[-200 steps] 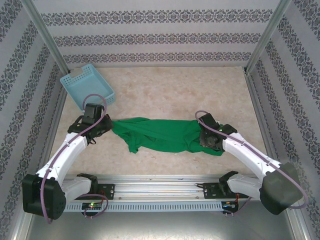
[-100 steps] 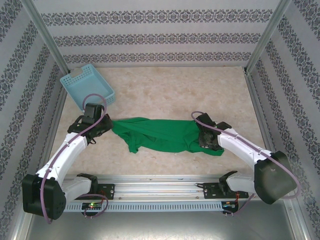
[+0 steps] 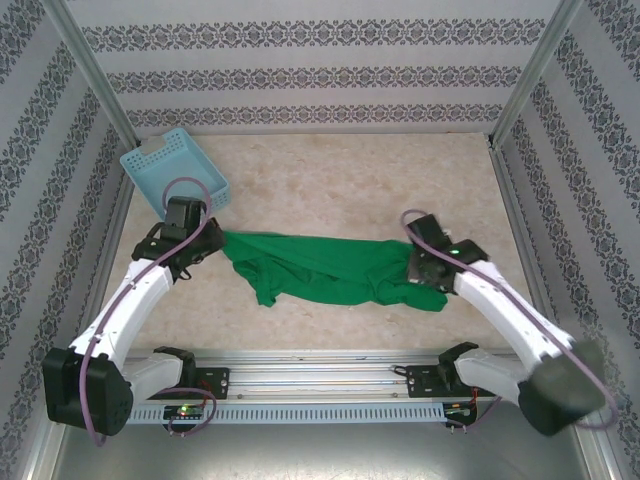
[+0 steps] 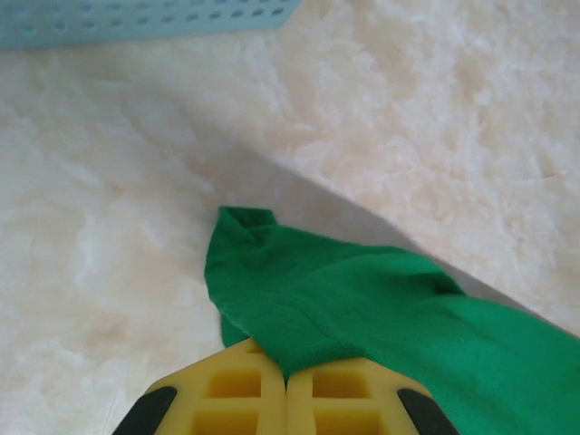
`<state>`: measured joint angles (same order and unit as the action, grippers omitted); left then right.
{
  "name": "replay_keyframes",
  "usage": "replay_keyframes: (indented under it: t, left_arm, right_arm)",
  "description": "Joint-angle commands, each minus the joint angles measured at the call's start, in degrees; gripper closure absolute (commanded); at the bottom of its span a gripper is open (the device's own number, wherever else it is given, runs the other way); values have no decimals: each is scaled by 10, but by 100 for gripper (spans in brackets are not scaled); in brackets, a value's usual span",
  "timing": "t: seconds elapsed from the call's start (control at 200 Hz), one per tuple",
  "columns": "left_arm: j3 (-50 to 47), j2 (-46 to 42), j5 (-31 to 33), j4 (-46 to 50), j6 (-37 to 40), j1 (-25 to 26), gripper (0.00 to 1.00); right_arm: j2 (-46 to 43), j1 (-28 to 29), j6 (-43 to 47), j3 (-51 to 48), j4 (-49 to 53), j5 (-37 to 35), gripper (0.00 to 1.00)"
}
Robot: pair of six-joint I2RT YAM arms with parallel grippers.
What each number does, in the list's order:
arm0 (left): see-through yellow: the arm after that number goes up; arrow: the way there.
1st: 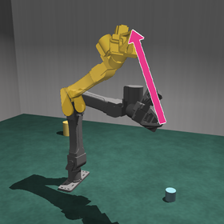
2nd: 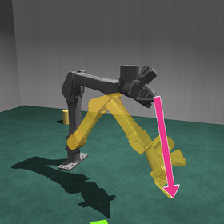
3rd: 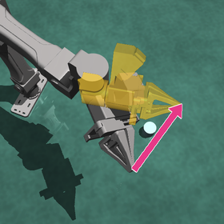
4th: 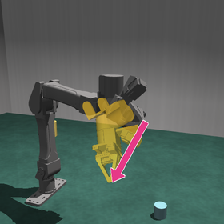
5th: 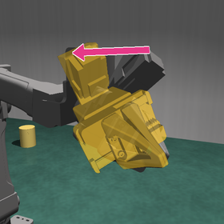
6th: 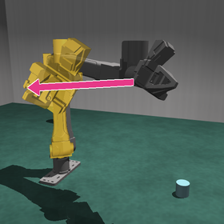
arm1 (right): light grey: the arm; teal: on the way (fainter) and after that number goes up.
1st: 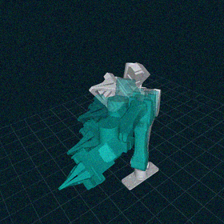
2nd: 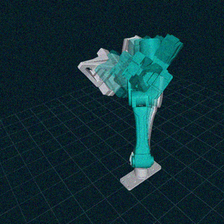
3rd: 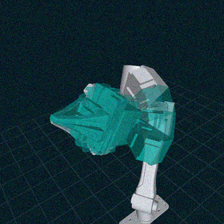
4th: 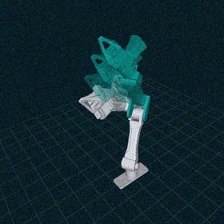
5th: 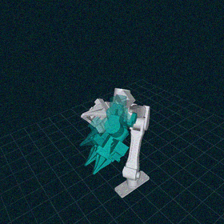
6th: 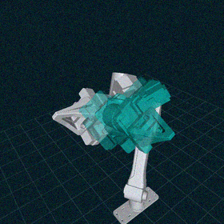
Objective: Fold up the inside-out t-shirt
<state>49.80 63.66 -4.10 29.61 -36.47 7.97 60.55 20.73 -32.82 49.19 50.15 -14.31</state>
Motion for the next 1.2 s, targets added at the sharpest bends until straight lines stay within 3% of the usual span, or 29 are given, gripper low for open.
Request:
replay_keyframes:
  t: [0.0,0.145,0.275,0.445,0.644,0.814,0.949,1.199]
  left_arm:
    - [56,-11,16,10,27,-25,100]
    - [107,-18,-5,6,33,-49,100]
    - [113,-6,-21,-2,35,-55,100]
    - [100,57,-68,11,45,-58,100]
    - [53,97,-152,-24,35,-52,100]
    - [55,111,-149,-27,37,-37,100]
    - [159,160,-134,-9,26,-37,100]
    - [482,255,-117,33,13,-37,100]
  right_arm:
    - [-95,-61,48,105,70,-34,100]
    - [-130,-138,87,261,108,-29,100]
    - [-137,-170,97,309,110,-35,100]
    - [-160,-182,81,276,91,-23,100]
    - [-170,-184,48,180,48,77,100]
    - [-153,-187,36,140,13,99,100]
    - [-85,-190,46,210,-31,96,100]
    - [65,-224,48,478,-59,97,100]
